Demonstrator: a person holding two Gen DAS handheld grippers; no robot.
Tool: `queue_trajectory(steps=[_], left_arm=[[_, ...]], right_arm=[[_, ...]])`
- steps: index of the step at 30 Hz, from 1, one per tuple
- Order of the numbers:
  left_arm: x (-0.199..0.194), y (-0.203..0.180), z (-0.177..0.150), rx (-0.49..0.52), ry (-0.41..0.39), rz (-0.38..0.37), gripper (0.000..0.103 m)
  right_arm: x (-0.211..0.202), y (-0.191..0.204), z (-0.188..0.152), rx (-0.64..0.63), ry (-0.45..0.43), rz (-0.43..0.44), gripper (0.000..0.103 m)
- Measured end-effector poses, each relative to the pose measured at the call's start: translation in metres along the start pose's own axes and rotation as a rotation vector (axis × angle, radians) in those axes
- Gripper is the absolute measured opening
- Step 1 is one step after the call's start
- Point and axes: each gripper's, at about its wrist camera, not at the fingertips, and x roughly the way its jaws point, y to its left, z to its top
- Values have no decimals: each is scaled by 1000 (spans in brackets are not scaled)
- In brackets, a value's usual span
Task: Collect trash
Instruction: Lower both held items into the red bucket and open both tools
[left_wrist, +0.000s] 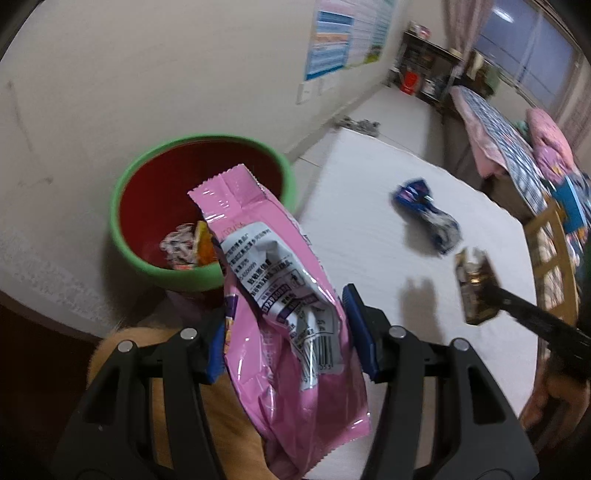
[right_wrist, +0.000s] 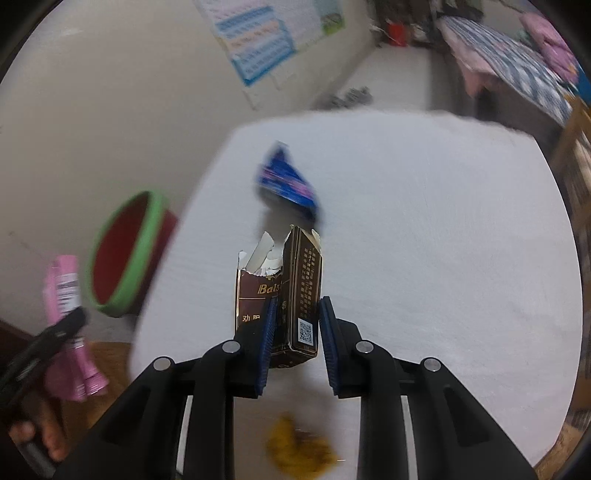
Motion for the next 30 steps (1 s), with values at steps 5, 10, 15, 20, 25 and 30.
queue_trajectory(steps=[5,10,15,20,25,30], left_arm=[[0,40,18,-53,-20,41,53],[6,74,42,-69,-27,61,53],[24,103,65,-99,-9,52,53],[41,125,77,-128,17,54,53],[54,138,77,-149,31,79,54],[63,142,76,-170,49,96,74]], right_arm=[[-8,64,19,-103,-30,95,24],[2,128,35,-198,-23,167,24],[22,184,56,-264,-17,202,24],[44,220,70,-289,0,214,24],[59,235,80,-300,3,204,25],[64,240,86,-316,-1,208,41]])
